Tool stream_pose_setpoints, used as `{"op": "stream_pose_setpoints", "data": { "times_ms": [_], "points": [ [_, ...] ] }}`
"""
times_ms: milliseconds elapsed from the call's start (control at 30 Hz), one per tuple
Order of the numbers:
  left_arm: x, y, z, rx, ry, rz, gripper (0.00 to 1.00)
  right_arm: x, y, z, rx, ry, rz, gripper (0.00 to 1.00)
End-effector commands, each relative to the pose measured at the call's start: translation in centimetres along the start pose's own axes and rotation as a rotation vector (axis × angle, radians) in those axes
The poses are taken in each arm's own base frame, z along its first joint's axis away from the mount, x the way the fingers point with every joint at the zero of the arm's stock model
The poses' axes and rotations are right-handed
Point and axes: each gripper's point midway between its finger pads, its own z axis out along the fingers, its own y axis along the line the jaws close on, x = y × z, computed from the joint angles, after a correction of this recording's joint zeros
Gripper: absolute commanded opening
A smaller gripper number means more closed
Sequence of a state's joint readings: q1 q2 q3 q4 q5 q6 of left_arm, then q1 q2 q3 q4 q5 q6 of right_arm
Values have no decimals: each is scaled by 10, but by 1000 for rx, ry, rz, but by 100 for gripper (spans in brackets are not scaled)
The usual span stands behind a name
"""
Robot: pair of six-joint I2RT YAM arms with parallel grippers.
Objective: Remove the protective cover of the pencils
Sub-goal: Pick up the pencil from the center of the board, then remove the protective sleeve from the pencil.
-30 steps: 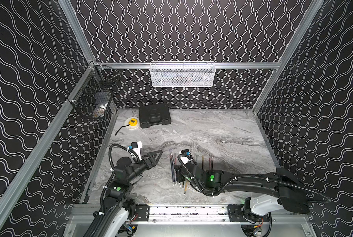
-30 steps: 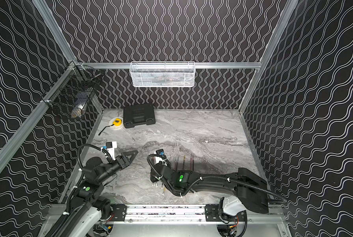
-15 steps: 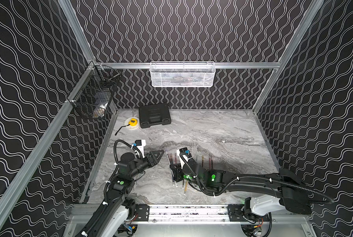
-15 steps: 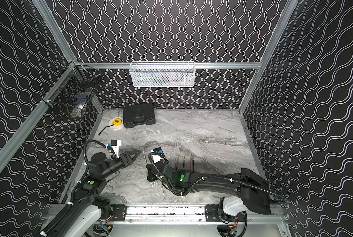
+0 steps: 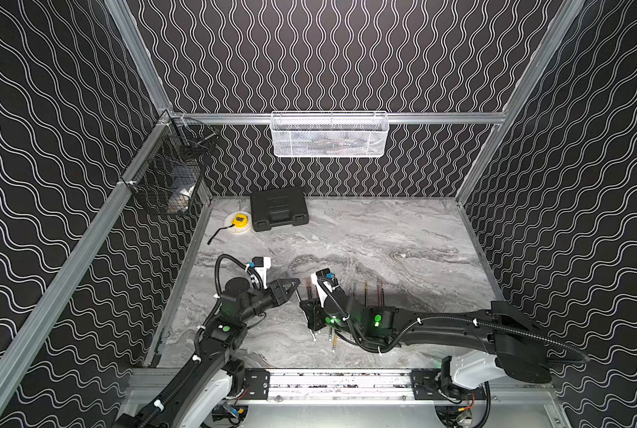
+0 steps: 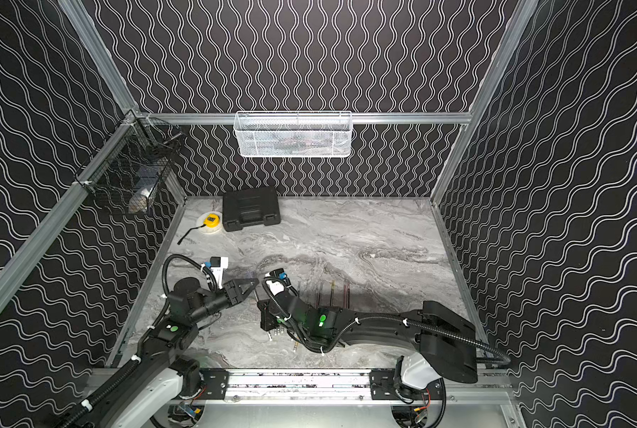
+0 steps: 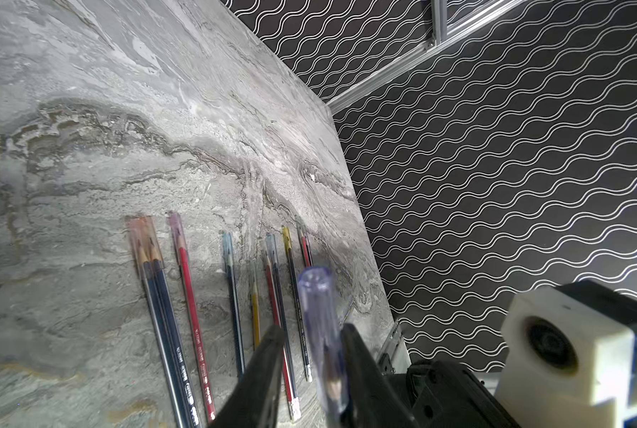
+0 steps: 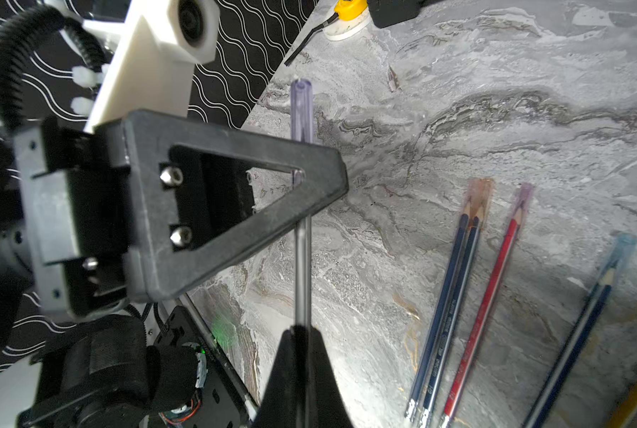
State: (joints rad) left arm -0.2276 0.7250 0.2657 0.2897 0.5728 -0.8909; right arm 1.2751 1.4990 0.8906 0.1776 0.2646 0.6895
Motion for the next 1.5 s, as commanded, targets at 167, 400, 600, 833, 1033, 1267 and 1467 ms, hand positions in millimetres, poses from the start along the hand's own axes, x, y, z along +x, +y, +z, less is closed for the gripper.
{"op": "stream_pose_setpoints", "data": {
  "times_ms": [167,400,600,833,1033,1267,1467],
  "points": [
    [-11,-9,-2,16,-43,17,42,-3,5,-1,-27,-18,-1,0],
    [-15,-13,4,50,-44,-18,27,-3,8,1,-38,-15,-1,0],
    [-14,-8,3,27,-52,-36,16,-6,7,2,-30,-29,2,0],
    [-21,-13,4,44,-73,-69,8,-9,9,2,-22,-26,2,0],
    [-23,-15,1,36,-84,-66,7,-9,9,3,-17,-23,7,25],
    [-24,-17,0,31,-81,-67,5,-12,8,7,5,-20,-2,41],
    [-22,-17,1,40,-74,-76,3,-12,6,12,12,-18,-8,37]
  ]
}}
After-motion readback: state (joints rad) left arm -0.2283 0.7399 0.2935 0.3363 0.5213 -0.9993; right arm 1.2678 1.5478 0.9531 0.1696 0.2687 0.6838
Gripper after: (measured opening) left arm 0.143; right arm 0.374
